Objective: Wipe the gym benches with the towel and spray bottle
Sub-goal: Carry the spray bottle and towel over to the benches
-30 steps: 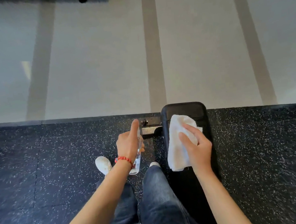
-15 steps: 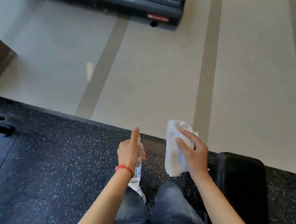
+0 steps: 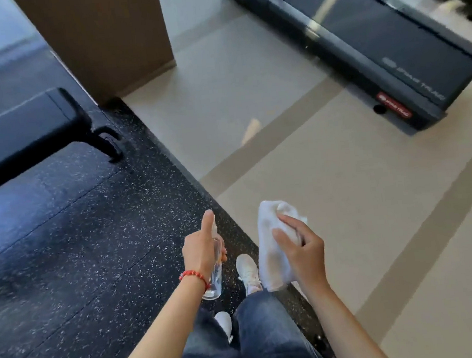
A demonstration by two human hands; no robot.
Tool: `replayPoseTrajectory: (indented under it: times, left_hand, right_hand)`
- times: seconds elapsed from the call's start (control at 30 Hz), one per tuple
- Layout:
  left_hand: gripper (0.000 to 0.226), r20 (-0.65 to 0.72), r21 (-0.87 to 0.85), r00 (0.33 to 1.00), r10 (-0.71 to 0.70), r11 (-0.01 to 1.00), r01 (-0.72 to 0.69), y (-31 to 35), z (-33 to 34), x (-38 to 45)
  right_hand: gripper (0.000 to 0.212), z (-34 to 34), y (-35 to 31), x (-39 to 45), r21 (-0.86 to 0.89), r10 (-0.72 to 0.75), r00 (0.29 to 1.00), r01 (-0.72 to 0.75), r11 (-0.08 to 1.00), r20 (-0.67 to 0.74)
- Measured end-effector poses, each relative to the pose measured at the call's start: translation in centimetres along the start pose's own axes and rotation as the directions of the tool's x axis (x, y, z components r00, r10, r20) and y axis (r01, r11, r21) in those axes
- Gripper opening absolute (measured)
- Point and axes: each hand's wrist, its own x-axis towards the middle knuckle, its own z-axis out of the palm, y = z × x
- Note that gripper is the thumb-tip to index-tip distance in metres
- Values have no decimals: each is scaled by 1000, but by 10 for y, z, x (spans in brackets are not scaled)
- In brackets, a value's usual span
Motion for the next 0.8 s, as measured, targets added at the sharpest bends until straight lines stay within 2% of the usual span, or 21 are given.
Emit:
replayPoseTrajectory:
  times: [0.17, 0.3, 0.53, 0.67, 0.8]
  left_hand:
    - [79, -190, -157, 981, -39, 987, 9, 35, -18, 38]
    - [76, -315, -306, 943, -108, 952, 7, 54, -37, 63]
    - [73, -423, -424, 877, -229, 905, 32, 73, -99, 118]
    - [73, -446, -480, 859, -253, 877, 9, 83, -149, 170]
    - [70, -476, -458, 841, -259, 889, 15, 95, -213, 225]
  right_hand:
    - [26, 39, -41, 66, -94, -101, 956, 131, 987, 276]
    - [26, 73, -71, 111, -120, -133, 898, 199, 973, 419]
    - [27, 162, -99, 153, -127, -128, 833, 230, 965, 538]
    - [27, 237, -111, 175, -132, -100, 794, 221, 966, 599]
    - [33, 324, -136, 193, -102, -113, 798, 214, 972, 592]
